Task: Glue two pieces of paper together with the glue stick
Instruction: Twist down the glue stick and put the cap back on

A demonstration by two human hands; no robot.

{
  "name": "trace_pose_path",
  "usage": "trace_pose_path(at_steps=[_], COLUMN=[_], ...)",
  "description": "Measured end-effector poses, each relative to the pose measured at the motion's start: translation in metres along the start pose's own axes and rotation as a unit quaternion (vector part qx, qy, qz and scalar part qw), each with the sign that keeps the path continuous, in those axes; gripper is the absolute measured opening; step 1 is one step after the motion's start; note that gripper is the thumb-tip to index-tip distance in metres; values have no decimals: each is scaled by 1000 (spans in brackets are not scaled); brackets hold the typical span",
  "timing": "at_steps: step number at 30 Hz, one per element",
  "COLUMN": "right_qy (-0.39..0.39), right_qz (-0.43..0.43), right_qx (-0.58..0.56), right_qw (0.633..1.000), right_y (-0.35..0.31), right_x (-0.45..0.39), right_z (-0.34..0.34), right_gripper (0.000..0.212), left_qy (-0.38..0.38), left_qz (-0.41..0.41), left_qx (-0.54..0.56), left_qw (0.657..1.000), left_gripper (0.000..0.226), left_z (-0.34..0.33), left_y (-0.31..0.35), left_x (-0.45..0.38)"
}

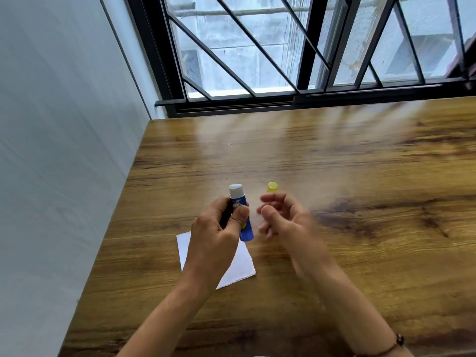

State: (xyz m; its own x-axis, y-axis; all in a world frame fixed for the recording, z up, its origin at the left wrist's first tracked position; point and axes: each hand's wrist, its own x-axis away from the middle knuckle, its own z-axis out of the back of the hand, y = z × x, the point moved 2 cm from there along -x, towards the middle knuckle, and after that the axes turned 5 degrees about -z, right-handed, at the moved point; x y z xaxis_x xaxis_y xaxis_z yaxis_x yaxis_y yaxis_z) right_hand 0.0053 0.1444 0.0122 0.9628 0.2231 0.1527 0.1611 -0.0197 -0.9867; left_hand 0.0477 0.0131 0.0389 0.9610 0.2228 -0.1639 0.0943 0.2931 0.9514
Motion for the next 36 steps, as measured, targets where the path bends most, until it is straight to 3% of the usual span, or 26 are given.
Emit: trace_pose_path(at_steps=[1, 4, 6, 10, 13, 17, 19, 22, 27, 32, 36], right_qy=[42, 93, 84, 50, 53, 14, -40, -79, -81, -53, -67], right_qz=[55, 168, 169, 163, 206, 178, 168, 201, 238, 299, 295], right_qx=[129, 420, 496, 560, 510, 277, 147, 113, 184, 287, 315], right_qw=[989, 887, 848, 810, 834, 944, 974, 970, 950, 909, 900], right_y=[-4, -12, -10, -5, -8, -19, -29, -43, -52, -54, -56], right_x=[-10, -43, -63, -80, -74, -49, -36, -23, -13, -7, -7], right_z=[5, 12, 17, 23, 24, 19, 14, 9, 7, 6, 5], right_gripper=[16, 33, 40, 37, 31, 21, 20, 20, 25, 27, 31], left_qy=[2, 0, -7, -17, -17, -19, -19, -29, -50, -62, -80], left_qz=[4, 10, 11, 8, 9, 10, 10, 1, -8, -26, -63], left_qx=[6, 15, 15, 8, -2, -9, -22, -32, -54, -79, -126], left_qw=[1000, 1000, 1000, 1000, 1000, 1000, 1000, 999, 997, 995, 987], left_gripper=[9, 13, 13, 13, 13, 12, 13, 14, 15, 25, 22], left_z=[1, 3, 3, 4, 6, 5, 3, 0, -4, -2, -1], left_y=[-1, -3, -3, -2, -3, -7, -8, -6, 0, 4, 7], left_x=[0, 1, 2, 2, 2, 1, 1, 1, 0, 0, 1])
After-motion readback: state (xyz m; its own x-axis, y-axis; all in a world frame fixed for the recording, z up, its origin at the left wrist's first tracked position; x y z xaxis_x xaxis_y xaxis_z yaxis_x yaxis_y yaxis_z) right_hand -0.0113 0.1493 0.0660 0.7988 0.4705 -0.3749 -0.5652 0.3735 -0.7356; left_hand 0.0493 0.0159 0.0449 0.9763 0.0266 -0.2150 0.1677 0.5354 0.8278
